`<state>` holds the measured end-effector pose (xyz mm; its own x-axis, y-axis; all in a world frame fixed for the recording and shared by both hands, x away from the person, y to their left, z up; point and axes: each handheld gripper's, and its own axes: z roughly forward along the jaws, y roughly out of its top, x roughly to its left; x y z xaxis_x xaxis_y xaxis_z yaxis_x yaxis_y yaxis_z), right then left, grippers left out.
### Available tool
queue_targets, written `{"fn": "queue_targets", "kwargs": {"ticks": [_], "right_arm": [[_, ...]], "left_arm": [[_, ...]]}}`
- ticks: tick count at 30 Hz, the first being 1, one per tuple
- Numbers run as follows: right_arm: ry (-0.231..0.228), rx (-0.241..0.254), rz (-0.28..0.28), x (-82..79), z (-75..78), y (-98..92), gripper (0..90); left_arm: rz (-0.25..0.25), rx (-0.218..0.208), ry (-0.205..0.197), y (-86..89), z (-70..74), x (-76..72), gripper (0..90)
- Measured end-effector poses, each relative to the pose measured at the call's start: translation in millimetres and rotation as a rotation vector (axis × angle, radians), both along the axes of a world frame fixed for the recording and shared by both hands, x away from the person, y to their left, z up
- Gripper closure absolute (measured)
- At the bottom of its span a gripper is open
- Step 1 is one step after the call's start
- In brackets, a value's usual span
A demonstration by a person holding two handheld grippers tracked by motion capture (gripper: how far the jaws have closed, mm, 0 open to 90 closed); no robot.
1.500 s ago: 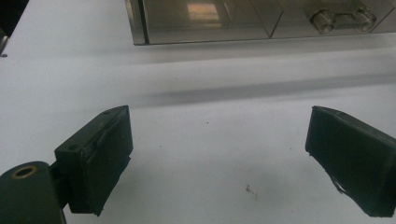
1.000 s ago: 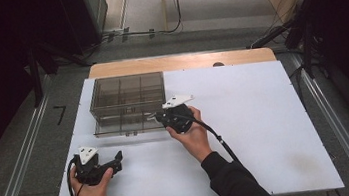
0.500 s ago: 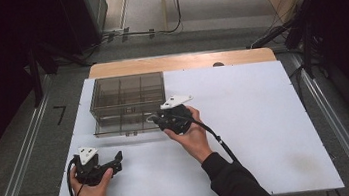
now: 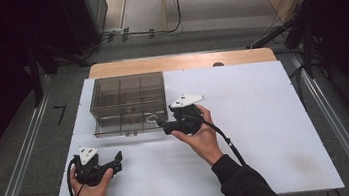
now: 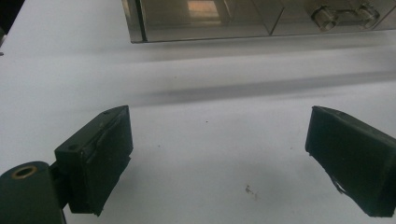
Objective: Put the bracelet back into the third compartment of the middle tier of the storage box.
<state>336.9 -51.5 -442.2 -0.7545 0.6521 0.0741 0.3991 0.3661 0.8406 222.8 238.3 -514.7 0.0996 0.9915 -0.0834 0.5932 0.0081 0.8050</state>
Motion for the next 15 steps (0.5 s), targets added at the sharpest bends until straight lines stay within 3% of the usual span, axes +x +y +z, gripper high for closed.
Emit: {"fn": "queue_targets", "kwargs": {"ticks": [6,10,15], "right_arm": [[-0.007,-0.002,-0.017,-4.7,-0.5,-11.1,18.5],[-0.015,-0.035,-0.047,-12.0,-4.1,-24.7,11.7],[-0.027,-0.05,-0.069,-18.7,-4.4,-37.7,10.3]], "left_arm": [[-0.001,0.002,0.001,-0.1,0.1,0.2,7.4],[0.0,0.003,0.002,-0.1,0.0,0.3,7.4],[0.005,0.006,0.0,0.0,0.1,-0.5,7.4]]}}
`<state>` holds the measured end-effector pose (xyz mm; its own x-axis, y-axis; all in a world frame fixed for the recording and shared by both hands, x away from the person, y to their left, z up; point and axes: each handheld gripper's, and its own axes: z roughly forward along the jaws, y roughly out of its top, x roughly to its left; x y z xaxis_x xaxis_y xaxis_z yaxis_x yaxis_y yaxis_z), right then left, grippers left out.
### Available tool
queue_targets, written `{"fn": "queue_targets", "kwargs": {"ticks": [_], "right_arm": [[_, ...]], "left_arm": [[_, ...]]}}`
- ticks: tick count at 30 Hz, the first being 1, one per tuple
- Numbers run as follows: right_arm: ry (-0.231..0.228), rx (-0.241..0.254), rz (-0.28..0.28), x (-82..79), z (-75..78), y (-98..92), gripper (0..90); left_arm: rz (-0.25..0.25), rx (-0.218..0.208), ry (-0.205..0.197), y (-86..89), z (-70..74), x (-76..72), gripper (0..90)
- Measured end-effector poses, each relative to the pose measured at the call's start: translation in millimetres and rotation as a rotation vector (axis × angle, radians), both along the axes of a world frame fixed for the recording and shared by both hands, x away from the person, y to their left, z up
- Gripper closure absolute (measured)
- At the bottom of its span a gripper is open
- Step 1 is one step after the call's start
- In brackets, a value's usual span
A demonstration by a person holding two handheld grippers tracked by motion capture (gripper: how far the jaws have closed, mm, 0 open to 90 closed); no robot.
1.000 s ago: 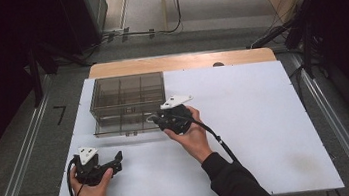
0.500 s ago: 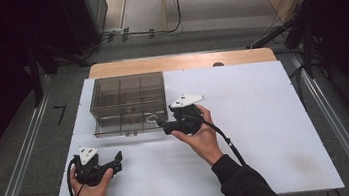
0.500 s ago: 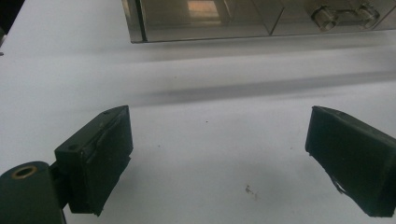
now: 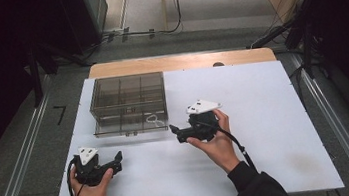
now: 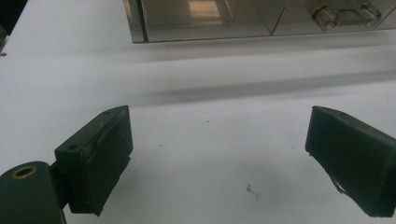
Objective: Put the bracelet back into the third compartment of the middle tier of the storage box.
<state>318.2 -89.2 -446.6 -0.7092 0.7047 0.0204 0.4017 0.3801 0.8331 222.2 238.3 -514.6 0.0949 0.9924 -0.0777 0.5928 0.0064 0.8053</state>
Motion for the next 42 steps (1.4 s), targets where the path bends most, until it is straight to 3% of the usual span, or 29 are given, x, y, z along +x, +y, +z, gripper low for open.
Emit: {"fn": "queue_targets", "kwargs": {"ticks": [6,15,19,26,27,29,30,34,35,36,37,38,42], "right_arm": [[-0.009,-0.013,-0.044,-7.0,-3.6,-19.0,10.5],[0.008,0.021,-0.1,-10.6,-10.9,-53.7,12.2],[-0.007,0.032,-0.13,-15.9,-13.6,-71.6,13.3],[-0.01,0.024,-0.228,-26.4,-24.8,-119.3,13.2],[-0.01,0.024,-0.228,-26.4,-24.8,-119.3,13.2],[0.006,0.043,-0.262,-33.3,-27.8,-139.4,13.9],[0.006,0.043,-0.262,-33.3,-27.8,-139.4,13.9],[0.0,0.028,-0.321,-49.4,-31.1,-178.6,13.8],[0.0,0.028,-0.321,-49.4,-31.1,-178.6,13.8],[-0.002,0.027,-0.356,-54.6,-32.3,-195.4,13.8],[-0.002,0.027,-0.356,-54.6,-32.3,-195.4,13.8],[0.005,0.033,-0.394,-59.4,-35.1,-211.2,13.8],[0.002,0.008,-0.43,-64.2,-38.3,-228.9,13.8]], "left_arm": [[0.002,0.002,0.001,-0.5,0.0,0.0,7.4],[0.004,0.0,-0.001,-0.7,-0.1,-0.5,7.4],[0.008,-0.001,0.002,-0.7,-0.1,-0.4,7.4],[0.009,0.003,0.002,-1.0,-0.2,-0.4,7.4],[0.01,0.002,0.002,-1.1,-0.1,-0.4,7.4],[0.009,0.0,-0.001,-1.3,0.0,-0.5,7.4],[0.007,-0.001,-0.004,-1.4,0.0,-0.6,7.4],[0.008,-0.002,-0.006,0.1,0.1,-1.7,7.4],[0.009,-0.002,-0.004,1.0,0.4,-2.0,7.4],[0.012,-0.003,-0.007,1.7,0.5,-2.2,7.4],[0.015,-0.004,-0.008,2.1,0.7,-2.6,7.4],[0.019,-0.005,-0.009,2.1,1.0,-3.0,7.3],[0.021,-0.004,-0.007,1.2,1.2,-3.9,7.3]]}}
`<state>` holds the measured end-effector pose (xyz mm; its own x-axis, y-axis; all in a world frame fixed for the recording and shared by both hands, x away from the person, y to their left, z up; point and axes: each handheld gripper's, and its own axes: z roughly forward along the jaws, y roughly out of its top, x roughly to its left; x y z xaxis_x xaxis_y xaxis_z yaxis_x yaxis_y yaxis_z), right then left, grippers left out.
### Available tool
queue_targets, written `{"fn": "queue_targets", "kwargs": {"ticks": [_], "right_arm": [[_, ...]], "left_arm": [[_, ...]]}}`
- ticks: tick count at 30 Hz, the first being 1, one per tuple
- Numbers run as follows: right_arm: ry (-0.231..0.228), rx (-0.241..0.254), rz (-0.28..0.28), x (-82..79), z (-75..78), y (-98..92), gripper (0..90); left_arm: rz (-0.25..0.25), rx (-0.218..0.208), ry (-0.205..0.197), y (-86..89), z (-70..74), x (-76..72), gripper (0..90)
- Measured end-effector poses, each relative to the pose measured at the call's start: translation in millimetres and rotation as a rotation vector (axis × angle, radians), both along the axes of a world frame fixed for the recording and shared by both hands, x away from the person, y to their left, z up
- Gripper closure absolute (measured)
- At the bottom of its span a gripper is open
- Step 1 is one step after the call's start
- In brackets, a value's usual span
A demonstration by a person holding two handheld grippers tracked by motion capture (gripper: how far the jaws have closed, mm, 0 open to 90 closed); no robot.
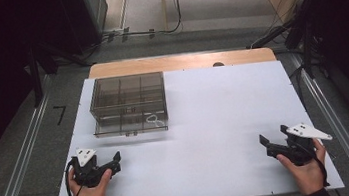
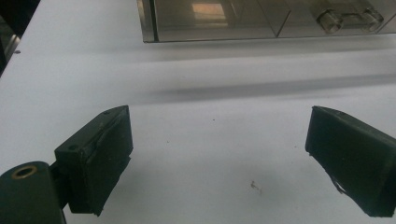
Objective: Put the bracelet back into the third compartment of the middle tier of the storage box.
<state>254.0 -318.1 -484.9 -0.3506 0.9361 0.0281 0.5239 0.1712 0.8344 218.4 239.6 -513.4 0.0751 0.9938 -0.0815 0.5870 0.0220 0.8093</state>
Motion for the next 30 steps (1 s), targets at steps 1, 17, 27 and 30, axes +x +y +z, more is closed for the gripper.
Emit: {"fn": "queue_targets", "kwargs": {"ticks": [1,17,27,30], "right_arm": [[0.001,0.003,-0.009,-1.4,-0.3,-4.5,13.8],[0.052,0.026,-0.091,-12.2,-3.9,-45.6,13.8],[0.072,0.01,-0.117,-18.8,-5.9,-55.3,13.8],[0.063,-0.008,-0.121,-22.3,-5.6,-57.6,13.8]], "left_arm": [[-0.003,0.002,0.001,-0.2,-0.1,-0.1,7.3],[0.014,-0.001,-0.01,2.8,0.9,-4.7,7.4],[0.024,-0.009,-0.007,4.3,0.5,-7.2,7.4],[0.032,-0.002,-0.02,4.5,2.2,-9.2,7.4]]}}
